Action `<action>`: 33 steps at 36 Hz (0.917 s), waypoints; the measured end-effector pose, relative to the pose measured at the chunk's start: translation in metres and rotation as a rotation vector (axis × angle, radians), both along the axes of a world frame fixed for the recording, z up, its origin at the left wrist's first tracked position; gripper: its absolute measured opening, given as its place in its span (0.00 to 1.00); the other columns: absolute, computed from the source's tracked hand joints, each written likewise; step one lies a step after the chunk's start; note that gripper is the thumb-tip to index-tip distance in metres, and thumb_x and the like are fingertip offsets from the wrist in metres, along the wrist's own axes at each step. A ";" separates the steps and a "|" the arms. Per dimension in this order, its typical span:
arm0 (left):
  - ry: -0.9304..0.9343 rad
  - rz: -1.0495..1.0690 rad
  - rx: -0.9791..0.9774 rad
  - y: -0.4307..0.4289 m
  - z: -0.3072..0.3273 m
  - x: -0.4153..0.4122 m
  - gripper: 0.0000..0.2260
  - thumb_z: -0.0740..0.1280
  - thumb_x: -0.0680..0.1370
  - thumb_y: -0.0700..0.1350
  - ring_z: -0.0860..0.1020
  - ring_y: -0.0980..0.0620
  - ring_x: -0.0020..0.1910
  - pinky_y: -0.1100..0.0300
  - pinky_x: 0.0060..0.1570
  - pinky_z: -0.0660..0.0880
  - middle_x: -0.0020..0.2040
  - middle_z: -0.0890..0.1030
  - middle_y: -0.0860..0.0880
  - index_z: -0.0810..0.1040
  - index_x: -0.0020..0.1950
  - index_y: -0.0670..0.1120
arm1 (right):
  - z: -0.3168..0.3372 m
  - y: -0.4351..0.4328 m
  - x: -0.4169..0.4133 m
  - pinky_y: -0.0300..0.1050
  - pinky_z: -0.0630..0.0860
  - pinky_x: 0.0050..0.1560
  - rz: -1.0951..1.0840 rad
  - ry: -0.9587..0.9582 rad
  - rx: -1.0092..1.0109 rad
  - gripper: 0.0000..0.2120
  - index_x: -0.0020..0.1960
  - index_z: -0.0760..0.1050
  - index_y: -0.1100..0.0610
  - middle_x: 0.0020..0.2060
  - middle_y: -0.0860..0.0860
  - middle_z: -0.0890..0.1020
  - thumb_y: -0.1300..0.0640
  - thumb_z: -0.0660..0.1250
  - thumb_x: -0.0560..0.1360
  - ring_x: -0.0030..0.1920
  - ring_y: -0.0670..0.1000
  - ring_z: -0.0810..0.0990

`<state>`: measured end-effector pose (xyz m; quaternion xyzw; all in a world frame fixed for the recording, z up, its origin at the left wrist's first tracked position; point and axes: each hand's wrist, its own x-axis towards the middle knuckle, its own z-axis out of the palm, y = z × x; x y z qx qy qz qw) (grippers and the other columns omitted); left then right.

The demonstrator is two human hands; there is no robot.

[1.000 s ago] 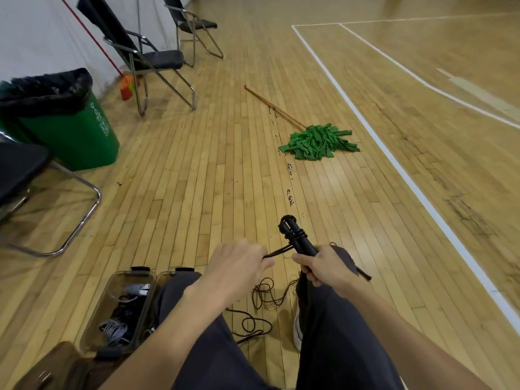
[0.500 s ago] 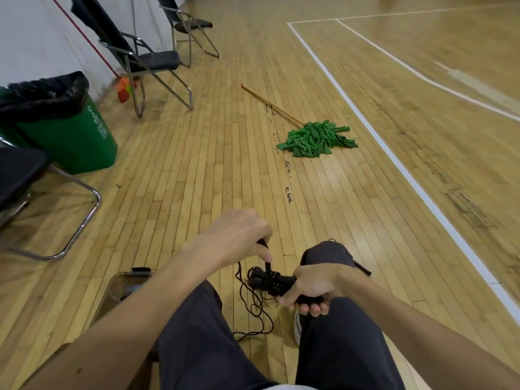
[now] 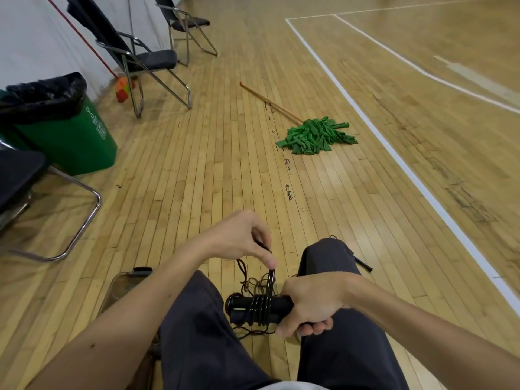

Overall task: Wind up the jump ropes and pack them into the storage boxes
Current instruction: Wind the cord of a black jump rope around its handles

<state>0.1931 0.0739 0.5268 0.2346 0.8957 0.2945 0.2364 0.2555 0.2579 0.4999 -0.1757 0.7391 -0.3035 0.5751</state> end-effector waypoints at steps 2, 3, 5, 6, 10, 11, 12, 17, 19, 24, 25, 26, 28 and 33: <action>-0.052 0.018 0.049 -0.002 -0.006 0.000 0.11 0.82 0.65 0.53 0.82 0.56 0.39 0.55 0.43 0.81 0.37 0.85 0.54 0.86 0.40 0.49 | 0.002 0.000 0.002 0.41 0.64 0.27 -0.003 0.016 -0.015 0.11 0.42 0.75 0.58 0.29 0.50 0.73 0.54 0.69 0.80 0.27 0.49 0.68; -0.080 0.029 0.079 -0.004 -0.009 0.000 0.11 0.82 0.66 0.51 0.83 0.52 0.39 0.52 0.42 0.81 0.37 0.85 0.52 0.86 0.40 0.48 | 0.003 0.001 0.003 0.42 0.64 0.27 -0.005 0.020 -0.023 0.11 0.42 0.75 0.58 0.29 0.51 0.73 0.54 0.69 0.80 0.27 0.49 0.68; -0.149 0.068 0.151 -0.006 -0.015 0.001 0.09 0.82 0.67 0.48 0.81 0.50 0.36 0.54 0.37 0.78 0.37 0.85 0.49 0.85 0.40 0.47 | 0.006 0.001 0.004 0.43 0.65 0.29 -0.011 0.026 -0.044 0.12 0.39 0.74 0.56 0.29 0.51 0.73 0.54 0.69 0.80 0.27 0.49 0.68; -0.188 0.089 0.189 -0.007 -0.019 0.001 0.08 0.81 0.68 0.46 0.79 0.52 0.34 0.57 0.35 0.75 0.35 0.84 0.49 0.85 0.40 0.46 | 0.008 0.001 0.004 0.43 0.65 0.29 -0.015 0.034 -0.056 0.13 0.38 0.74 0.56 0.29 0.51 0.73 0.54 0.69 0.80 0.27 0.49 0.68; -0.341 0.173 0.363 -0.014 -0.034 0.003 0.06 0.80 0.68 0.44 0.72 0.46 0.34 0.57 0.33 0.69 0.34 0.81 0.45 0.84 0.41 0.48 | 0.013 -0.001 0.004 0.43 0.65 0.29 -0.068 0.051 -0.116 0.10 0.41 0.75 0.60 0.28 0.51 0.73 0.57 0.70 0.78 0.25 0.48 0.69; -0.363 0.191 0.402 -0.016 -0.038 0.004 0.06 0.80 0.68 0.47 0.71 0.47 0.33 0.58 0.33 0.68 0.33 0.80 0.45 0.84 0.40 0.50 | 0.014 -0.001 0.004 0.43 0.65 0.29 -0.089 0.046 -0.135 0.08 0.43 0.77 0.62 0.27 0.50 0.73 0.58 0.70 0.78 0.25 0.48 0.68; -0.384 0.219 0.435 -0.018 -0.043 0.005 0.06 0.79 0.67 0.50 0.71 0.48 0.31 0.60 0.32 0.67 0.32 0.79 0.48 0.84 0.39 0.52 | 0.015 -0.001 0.004 0.43 0.65 0.29 -0.113 0.045 -0.158 0.07 0.44 0.77 0.62 0.27 0.50 0.74 0.59 0.71 0.77 0.25 0.48 0.69; -0.393 0.292 0.542 -0.020 -0.066 0.009 0.08 0.76 0.70 0.56 0.78 0.58 0.31 0.66 0.33 0.74 0.34 0.81 0.54 0.83 0.36 0.53 | 0.018 0.000 -0.003 0.43 0.66 0.30 -0.247 0.047 -0.293 0.06 0.40 0.77 0.57 0.27 0.51 0.73 0.63 0.71 0.75 0.26 0.49 0.69; -0.346 0.303 0.541 -0.027 -0.083 0.013 0.06 0.70 0.78 0.39 0.81 0.61 0.39 0.65 0.41 0.75 0.39 0.82 0.54 0.83 0.44 0.49 | 0.018 -0.001 -0.005 0.42 0.65 0.28 -0.277 0.064 -0.309 0.04 0.42 0.76 0.59 0.27 0.52 0.73 0.64 0.70 0.75 0.26 0.50 0.69; -0.367 0.471 0.490 -0.025 -0.089 0.020 0.11 0.62 0.78 0.27 0.74 0.56 0.38 0.65 0.38 0.72 0.36 0.79 0.53 0.76 0.45 0.42 | 0.016 0.001 -0.011 0.39 0.66 0.27 -0.366 0.099 -0.312 0.02 0.46 0.76 0.61 0.29 0.51 0.74 0.64 0.68 0.75 0.27 0.49 0.69; -0.374 0.476 0.470 -0.020 -0.087 0.019 0.14 0.60 0.79 0.27 0.71 0.57 0.34 0.66 0.35 0.69 0.31 0.76 0.56 0.74 0.40 0.44 | 0.017 0.001 -0.013 0.40 0.65 0.27 -0.382 0.112 -0.320 0.02 0.47 0.76 0.61 0.29 0.51 0.74 0.64 0.68 0.75 0.27 0.49 0.69; -0.374 0.485 0.459 -0.014 -0.081 0.021 0.16 0.59 0.80 0.28 0.69 0.59 0.31 0.66 0.32 0.66 0.26 0.73 0.57 0.71 0.38 0.46 | 0.018 0.002 -0.014 0.41 0.66 0.27 -0.399 0.127 -0.327 0.02 0.47 0.76 0.61 0.28 0.50 0.74 0.64 0.68 0.76 0.26 0.49 0.69; -0.371 0.521 0.515 -0.007 -0.074 0.024 0.15 0.59 0.83 0.34 0.67 0.61 0.26 0.67 0.30 0.62 0.25 0.72 0.57 0.70 0.38 0.47 | 0.020 0.002 -0.019 0.40 0.66 0.27 -0.440 0.154 -0.343 0.02 0.47 0.75 0.61 0.27 0.49 0.74 0.65 0.68 0.76 0.26 0.49 0.68; -0.397 0.560 0.616 0.001 -0.068 0.025 0.16 0.60 0.85 0.44 0.62 0.55 0.26 0.60 0.29 0.56 0.29 0.70 0.48 0.76 0.38 0.44 | 0.019 0.001 -0.031 0.39 0.65 0.26 -0.599 0.235 -0.327 0.04 0.45 0.74 0.61 0.28 0.51 0.73 0.65 0.68 0.75 0.26 0.49 0.68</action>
